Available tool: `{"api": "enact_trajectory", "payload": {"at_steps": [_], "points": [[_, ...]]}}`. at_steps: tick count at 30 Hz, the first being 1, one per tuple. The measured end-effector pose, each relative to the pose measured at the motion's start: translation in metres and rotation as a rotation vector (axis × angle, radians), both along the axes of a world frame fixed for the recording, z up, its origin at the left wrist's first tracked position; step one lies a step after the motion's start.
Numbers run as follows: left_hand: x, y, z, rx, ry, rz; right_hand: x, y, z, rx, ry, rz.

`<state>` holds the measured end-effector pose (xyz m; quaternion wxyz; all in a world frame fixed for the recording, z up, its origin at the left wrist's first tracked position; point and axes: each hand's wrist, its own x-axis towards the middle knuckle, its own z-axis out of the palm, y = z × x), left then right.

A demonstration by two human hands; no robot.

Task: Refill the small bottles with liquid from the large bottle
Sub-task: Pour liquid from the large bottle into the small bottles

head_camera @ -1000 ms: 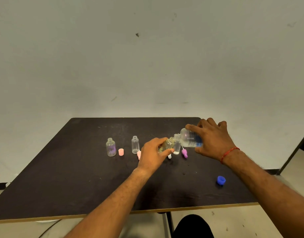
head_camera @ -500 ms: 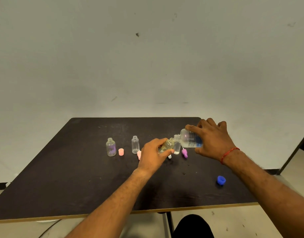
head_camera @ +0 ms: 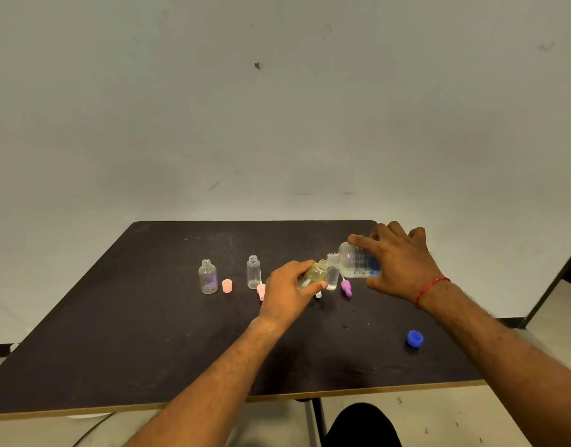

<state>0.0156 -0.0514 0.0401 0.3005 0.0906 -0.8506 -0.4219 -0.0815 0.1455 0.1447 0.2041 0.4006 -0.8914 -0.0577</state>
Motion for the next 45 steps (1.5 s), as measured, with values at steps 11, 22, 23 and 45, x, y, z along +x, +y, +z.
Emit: {"api": "enact_trajectory", "payload": {"at_steps": [11, 22, 23, 45], "points": [[0.0, 0.0, 0.0, 0.011, -0.011, -0.008, 0.001, 0.001, -0.001, 0.004, -0.003, -0.007], [-0.002, 0.001, -0.001, 0.033, -0.009, -0.017, 0.001, 0.003, -0.003, -0.01, -0.022, -0.026], [-0.002, 0.001, -0.001, 0.035, -0.005, -0.019, 0.0, 0.003, -0.005, -0.02, -0.032, -0.031], [-0.051, -0.034, -0.034, 0.211, -0.169, 0.094, -0.009, 0.026, -0.072, -0.608, -0.502, -0.18]]}}
